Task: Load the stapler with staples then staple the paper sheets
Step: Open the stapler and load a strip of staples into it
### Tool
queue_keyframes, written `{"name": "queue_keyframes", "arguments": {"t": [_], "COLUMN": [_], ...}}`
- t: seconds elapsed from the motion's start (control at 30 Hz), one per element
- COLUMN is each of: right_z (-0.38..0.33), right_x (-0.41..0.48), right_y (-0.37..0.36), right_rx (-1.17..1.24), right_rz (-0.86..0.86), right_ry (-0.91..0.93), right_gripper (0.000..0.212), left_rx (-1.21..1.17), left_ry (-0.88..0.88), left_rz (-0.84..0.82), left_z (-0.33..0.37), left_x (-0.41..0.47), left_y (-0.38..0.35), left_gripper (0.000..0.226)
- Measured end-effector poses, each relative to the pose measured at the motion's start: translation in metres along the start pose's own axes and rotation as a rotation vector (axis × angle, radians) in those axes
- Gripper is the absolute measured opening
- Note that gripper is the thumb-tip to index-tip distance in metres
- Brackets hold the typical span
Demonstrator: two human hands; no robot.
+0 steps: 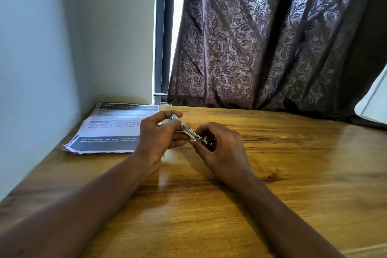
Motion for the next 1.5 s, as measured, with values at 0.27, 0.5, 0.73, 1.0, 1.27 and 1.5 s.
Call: {"name": "queue_keyframes", "arguments": {"t": [0.27,0.5,0.73,1.0,1.27,1.5], "right_z": [0.000,0.010,0.028,0.029,0.022,0.017], "right_x": [0.000,0.000,0.000,0.000,-0.002,0.001], "right_y": [0.001,-0.005,-0.010,-0.007,-0.015,0.001], "right_rx": [0.090,0.324,0.351,0.316,0.005,0.193], "right_rz": [-0.022,-0.049,-0.052,-0.042,-0.192,0.020], "right_ry": [-0.013,-0.144,-0.279,-0.287,-0.228,-0.167], "right_gripper": [0.024,0.022,0.015,0.010,0.044,0.037], "left_rx": [-0.102,-0.082,-0.103,-0.038,0.007,0.262], "left_ry": [0.022,-0.020,0.041,-0.024,-0.158,-0.330], "left_rz": [0.006,-0.019,-0.187,-0.290,-0.057,0.115], "left_z": [0.005,0.006,0.001,0.000,0.012,0.019], "left_x": [-0.001,0.004,0.005,0.009,0.016,0.025], "left_y": [0.001,0.006,-0.004,-0.005,0.013,0.034], "left_gripper": [0.020,0.022,0.025,0.034,0.034,0.041]}}
Point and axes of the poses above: each hand's wrist, its own x-axis towards the middle knuckle, its own y-axis out of the back of the hand, z = x × y, the point moved 7 cm from there along x, towards the middle knuckle, and after that the axes turned 8 degrees about -y, right-handed, at the moved point
